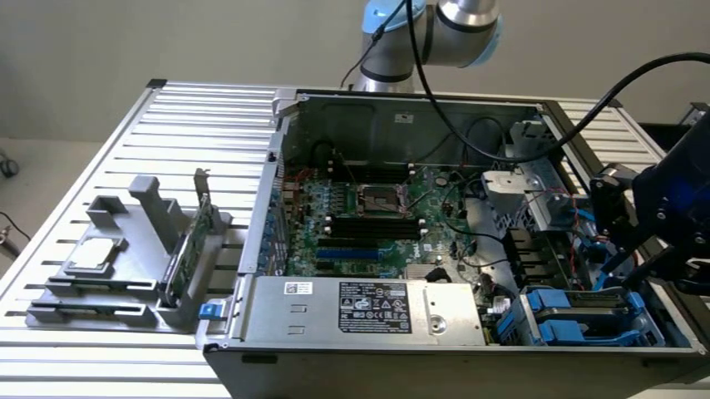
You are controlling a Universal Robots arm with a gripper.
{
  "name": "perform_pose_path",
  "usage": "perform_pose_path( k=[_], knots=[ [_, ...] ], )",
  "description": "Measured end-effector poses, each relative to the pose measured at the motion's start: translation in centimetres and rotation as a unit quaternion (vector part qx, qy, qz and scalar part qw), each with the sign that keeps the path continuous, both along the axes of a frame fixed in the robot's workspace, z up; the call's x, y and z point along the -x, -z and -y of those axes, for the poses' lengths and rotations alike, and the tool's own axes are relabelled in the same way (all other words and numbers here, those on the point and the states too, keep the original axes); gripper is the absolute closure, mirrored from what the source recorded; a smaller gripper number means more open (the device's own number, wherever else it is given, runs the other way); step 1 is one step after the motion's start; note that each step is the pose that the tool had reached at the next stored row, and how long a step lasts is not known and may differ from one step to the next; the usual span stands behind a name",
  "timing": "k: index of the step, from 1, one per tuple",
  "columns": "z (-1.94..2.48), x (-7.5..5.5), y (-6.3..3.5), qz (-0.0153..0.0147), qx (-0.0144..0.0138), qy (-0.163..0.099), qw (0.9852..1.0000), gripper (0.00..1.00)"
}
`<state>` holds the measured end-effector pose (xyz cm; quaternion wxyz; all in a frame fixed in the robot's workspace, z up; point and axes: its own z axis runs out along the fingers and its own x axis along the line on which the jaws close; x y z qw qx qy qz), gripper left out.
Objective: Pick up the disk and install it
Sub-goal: 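Insert the first disk wire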
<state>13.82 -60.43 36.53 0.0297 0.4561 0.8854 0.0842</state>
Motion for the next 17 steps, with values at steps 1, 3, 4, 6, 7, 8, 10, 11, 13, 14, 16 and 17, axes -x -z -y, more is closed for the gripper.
perform_pose_path(
  k=[1,3,4,6,7,8,10,11,13,14,16,17],
  knots=[
    [0.0,-0.1,0.06,0.0,-0.0017,0.002,1.0,0.75],
    [0.0,-0.4,0.16,0.0,-0.0051,0.006,1.0,0.75],
    [0.0,-0.5,0.22,0.0,-0.007,0.009,0.9999,0.75],
    [0.0,-0.6,0.33,0.0,-0.0106,0.014,0.9998,0.75],
    [0.0,-0.7,0.39,0.0,-0.0126,0.017,0.9998,0.75],
    [0.0,-0.8,0.45,0.0,-0.0141,0.02,0.9997,0.75],
    [-0.01,-1.0,0.55,0.0,-0.0165,0.025,0.9996,0.75],
    [0.0,-1.1,0.59,0.0001,-0.0174,0.027,0.9995,0.75],
    [0.0,-1.3,0.64,0.0001,-0.0187,0.03,0.9994,0.75],
    [0.0,-1.5,0.69,0.0001,-0.0193,0.031,0.9993,0.75],
    [0.0,-1.9,0.84,0.0,-0.0201,0.031,0.9993,0.75],
    [0.0,-1.9,0.96,-0.0001,-0.0205,0.032,0.9993,0.75]
  ],
)
